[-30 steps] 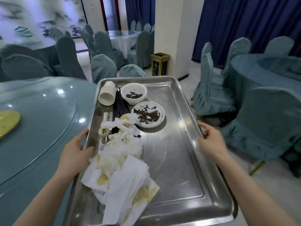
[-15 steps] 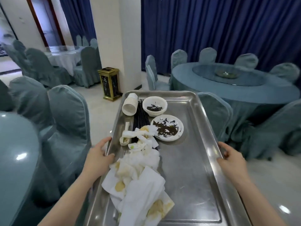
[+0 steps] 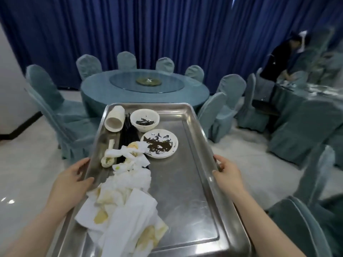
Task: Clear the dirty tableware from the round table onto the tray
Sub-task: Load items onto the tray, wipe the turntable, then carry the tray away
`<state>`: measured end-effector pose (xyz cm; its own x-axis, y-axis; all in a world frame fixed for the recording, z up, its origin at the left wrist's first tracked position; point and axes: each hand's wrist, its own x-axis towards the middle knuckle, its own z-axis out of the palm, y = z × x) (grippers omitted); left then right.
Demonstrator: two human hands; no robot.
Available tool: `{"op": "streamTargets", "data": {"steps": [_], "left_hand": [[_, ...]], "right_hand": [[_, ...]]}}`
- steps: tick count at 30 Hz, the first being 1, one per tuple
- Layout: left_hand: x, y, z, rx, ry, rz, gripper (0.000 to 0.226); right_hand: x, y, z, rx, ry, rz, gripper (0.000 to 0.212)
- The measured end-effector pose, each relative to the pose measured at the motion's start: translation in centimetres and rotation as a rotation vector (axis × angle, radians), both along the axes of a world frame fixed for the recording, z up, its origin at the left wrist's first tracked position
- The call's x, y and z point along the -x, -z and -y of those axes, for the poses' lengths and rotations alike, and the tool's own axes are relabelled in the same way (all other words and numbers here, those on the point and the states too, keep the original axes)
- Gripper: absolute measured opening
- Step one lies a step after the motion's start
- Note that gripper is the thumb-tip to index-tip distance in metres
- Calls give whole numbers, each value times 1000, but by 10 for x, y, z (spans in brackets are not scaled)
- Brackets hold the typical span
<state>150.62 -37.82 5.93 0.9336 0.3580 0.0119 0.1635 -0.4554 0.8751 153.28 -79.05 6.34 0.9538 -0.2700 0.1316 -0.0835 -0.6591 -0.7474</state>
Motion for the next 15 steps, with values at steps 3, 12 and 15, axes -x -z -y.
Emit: {"op": "streamTargets", "data": {"steps": [3, 12, 15], "left_hand": [[-61, -12, 13, -23, 107, 22, 58], [-221, -40, 104, -21, 437, 81, 57], [-269, -40, 159, -8, 570, 85, 57]], "right_hand": [[-12, -8, 15, 0, 110, -3, 56], [-34, -28, 80, -37, 410, 34, 58], [-40, -34, 119, 10, 530, 36, 59]]}}
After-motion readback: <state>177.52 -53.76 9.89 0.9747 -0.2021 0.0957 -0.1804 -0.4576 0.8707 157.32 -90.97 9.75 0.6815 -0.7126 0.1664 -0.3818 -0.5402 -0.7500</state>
